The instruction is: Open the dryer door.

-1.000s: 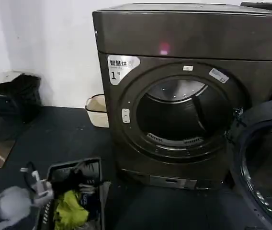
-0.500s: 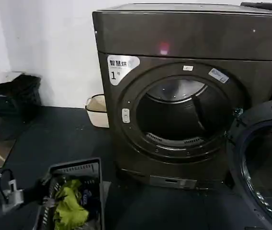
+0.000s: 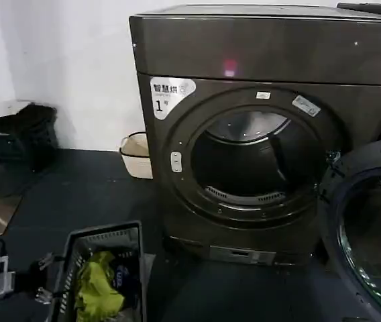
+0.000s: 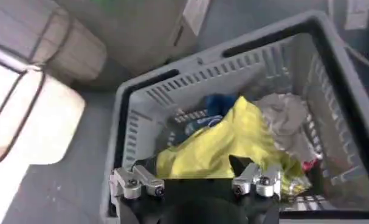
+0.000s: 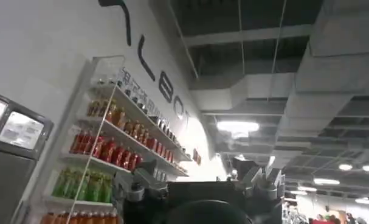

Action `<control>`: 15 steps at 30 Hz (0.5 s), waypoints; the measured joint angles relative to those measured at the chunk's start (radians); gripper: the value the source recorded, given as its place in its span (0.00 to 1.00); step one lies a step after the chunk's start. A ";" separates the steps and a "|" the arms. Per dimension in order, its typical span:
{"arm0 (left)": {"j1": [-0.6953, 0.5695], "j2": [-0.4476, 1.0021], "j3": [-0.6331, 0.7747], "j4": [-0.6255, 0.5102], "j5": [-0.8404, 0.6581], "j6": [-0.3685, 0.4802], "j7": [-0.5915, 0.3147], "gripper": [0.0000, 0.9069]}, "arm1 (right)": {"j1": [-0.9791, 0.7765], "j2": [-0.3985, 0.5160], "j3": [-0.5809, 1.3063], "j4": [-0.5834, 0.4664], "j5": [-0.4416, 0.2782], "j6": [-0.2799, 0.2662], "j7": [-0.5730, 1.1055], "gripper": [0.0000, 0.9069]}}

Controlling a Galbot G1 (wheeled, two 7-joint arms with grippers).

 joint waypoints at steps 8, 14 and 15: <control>0.002 0.008 0.000 -0.002 0.013 0.014 -0.017 1.00 | -0.001 0.003 -0.003 0.007 0.000 0.002 -0.006 1.00; 0.001 0.013 0.000 0.001 0.014 0.011 0.004 1.00 | -0.005 0.003 0.000 0.006 0.000 0.004 -0.010 1.00; -0.001 0.016 -0.001 0.001 0.014 0.010 0.010 1.00 | -0.005 0.003 0.000 0.006 0.000 0.004 -0.010 1.00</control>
